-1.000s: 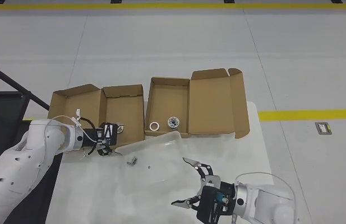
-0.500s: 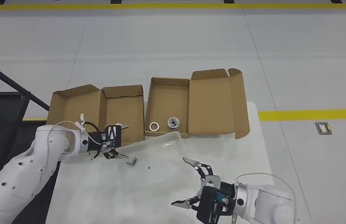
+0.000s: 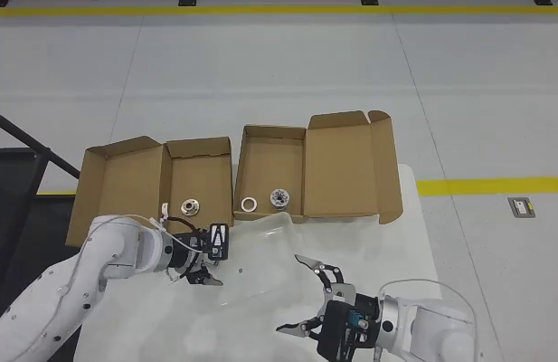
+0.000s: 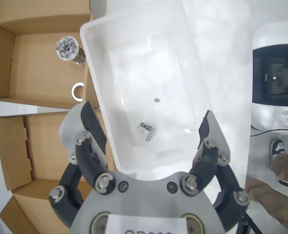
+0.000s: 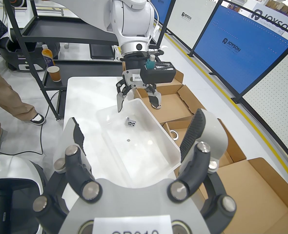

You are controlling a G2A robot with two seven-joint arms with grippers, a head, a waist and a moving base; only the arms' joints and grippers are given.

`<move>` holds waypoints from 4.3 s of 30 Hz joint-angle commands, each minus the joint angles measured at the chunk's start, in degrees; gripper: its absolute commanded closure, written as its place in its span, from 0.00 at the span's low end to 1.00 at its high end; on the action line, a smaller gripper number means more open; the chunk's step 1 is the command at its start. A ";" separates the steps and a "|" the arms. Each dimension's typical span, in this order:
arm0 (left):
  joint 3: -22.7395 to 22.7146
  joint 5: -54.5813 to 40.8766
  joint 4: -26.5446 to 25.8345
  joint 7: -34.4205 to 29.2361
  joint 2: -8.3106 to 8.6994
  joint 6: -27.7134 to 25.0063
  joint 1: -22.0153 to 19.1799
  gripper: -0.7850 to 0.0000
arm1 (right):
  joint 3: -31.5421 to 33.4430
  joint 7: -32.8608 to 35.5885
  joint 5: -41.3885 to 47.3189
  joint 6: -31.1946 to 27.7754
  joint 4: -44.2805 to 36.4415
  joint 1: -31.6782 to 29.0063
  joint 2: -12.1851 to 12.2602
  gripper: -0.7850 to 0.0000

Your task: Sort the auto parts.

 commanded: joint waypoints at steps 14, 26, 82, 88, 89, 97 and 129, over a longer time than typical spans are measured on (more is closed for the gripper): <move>2.20 24.06 -5.61 13.24 -0.59 -0.48 0.85 0.00 | 0.00 0.00 -0.01 0.00 0.00 -0.01 0.00 0.00; 15.11 69.00 -4.67 38.04 -0.92 -0.33 -5.88 0.00 | 0.00 0.00 -0.01 0.00 0.00 -0.01 0.00 0.00; 37.93 114.59 28.40 76.29 -18.07 23.02 -23.74 0.02 | 1.79 0.71 2.14 8.67 -4.98 -4.73 3.84 0.00; 37.93 115.20 31.17 77.83 -19.95 23.92 -23.75 0.08 | 1.61 0.80 2.39 9.26 -5.05 -4.80 4.23 0.00; 37.93 115.20 31.47 77.96 -20.21 24.16 -23.71 0.08 | 1.58 0.79 2.41 9.33 -5.04 -4.77 4.30 0.00; 37.93 115.20 33.39 78.92 -21.77 25.24 -23.21 0.20 | 1.34 0.61 2.59 9.99 -4.96 -4.64 4.78 0.00; 37.91 115.20 35.42 86.15 -21.63 29.90 -24.02 1.00 | 0.34 0.45 3.66 11.55 -4.78 -3.94 6.52 0.00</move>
